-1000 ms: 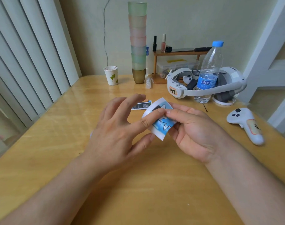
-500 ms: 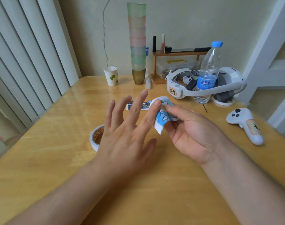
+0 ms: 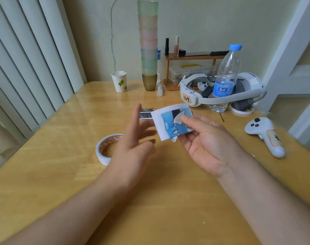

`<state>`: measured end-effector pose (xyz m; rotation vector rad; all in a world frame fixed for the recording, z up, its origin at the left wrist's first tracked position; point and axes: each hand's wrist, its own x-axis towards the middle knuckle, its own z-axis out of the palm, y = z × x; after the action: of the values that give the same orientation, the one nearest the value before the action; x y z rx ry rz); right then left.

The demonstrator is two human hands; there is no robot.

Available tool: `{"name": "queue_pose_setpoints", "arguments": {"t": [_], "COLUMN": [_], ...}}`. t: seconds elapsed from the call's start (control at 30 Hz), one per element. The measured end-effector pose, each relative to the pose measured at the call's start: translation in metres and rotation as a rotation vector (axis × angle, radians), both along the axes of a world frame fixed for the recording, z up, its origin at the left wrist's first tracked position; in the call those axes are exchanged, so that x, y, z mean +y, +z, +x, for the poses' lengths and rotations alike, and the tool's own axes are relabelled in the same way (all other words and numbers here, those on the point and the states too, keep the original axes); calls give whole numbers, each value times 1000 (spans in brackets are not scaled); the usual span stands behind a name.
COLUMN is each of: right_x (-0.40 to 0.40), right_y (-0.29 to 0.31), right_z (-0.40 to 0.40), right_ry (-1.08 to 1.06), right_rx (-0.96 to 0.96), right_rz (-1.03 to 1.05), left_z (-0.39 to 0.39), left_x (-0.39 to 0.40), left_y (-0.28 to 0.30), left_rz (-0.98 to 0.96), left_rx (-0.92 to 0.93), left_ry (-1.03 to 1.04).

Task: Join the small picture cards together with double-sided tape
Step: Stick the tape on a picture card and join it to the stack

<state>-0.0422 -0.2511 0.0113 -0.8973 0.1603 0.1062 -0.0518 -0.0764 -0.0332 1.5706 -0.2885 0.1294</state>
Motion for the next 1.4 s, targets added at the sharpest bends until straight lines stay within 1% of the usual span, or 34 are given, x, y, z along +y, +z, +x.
{"name": "queue_pose_setpoints", "arguments": {"t": [0.03, 0.07, 0.1, 0.13, 0.27, 0.47, 0.63, 0.73, 0.87, 0.93, 1.0, 1.07, 1.13, 1.17, 1.2, 1.23, 1.27, 1.3, 1.33, 1.4], "right_x": [2, 5, 8, 10, 19, 21, 20, 18, 10, 6, 4, -2, -19, -32, -47, -63, -81, -96, -109, -124], "right_y": [-1, -2, -4, -6, -12, -14, -16, -13, -7, -6, -5, -3, 3, 8, 12, 13, 11, 8, 3, -7], "right_z": [-1, -2, -3, -3, -5, -5, -4, -5, -4, -2, -1, 1, 6, 8, 12, 16, 20, 25, 29, 34], "right_ry": [14, 27, 36, 38, -22, -99, -89, -9, 142, 165, 174, 169, 122, 64, -29, -140, -238, -285, -275, -138], "right_rx": [-13, -26, -38, -50, -112, -173, -189, -145, 6, 70, 82, 20, -105, -167, -208, -225, -226, -206, -154, -1], "right_rz": [-26, -56, -87, -121, -268, -338, -381, -305, -102, -11, 4, -133, -350, -470, -639, -876, -1142, -1375, -1545, -1739], "left_z": [2, 2, 1, 2, 0, -2, -2, 0, 0, 0, 0, 1, 2, 2, 2, 2, 2, 2, 1, 1], "left_x": [-1, 0, 1, 0, -5, -5, -9, -7, -4, -4, -4, -4, -4, -4, -5, -6, -8, -10, -13, -18], "left_y": [3, 6, 11, 14, 17, 15, 17, 18, 20, 20, 19, 18, 15, 14, 13, 12, 10, 9, 8, 7], "left_rz": [-240, -402, -466, -458, -385, -435, -386, -376, -438, -454, -452, -436, -420, -406, -390, -374, -362, -354, -352, -352], "left_rx": [146, 246, 303, 333, 305, 271, 244, 246, 258, 262, 259, 258, 272, 283, 298, 315, 334, 350, 366, 393], "left_ry": [-49, -111, -154, -168, -168, -176, -6, 12, -21, -30, -30, -22, -12, -10, -10, -12, -16, -19, -21, -32]}}
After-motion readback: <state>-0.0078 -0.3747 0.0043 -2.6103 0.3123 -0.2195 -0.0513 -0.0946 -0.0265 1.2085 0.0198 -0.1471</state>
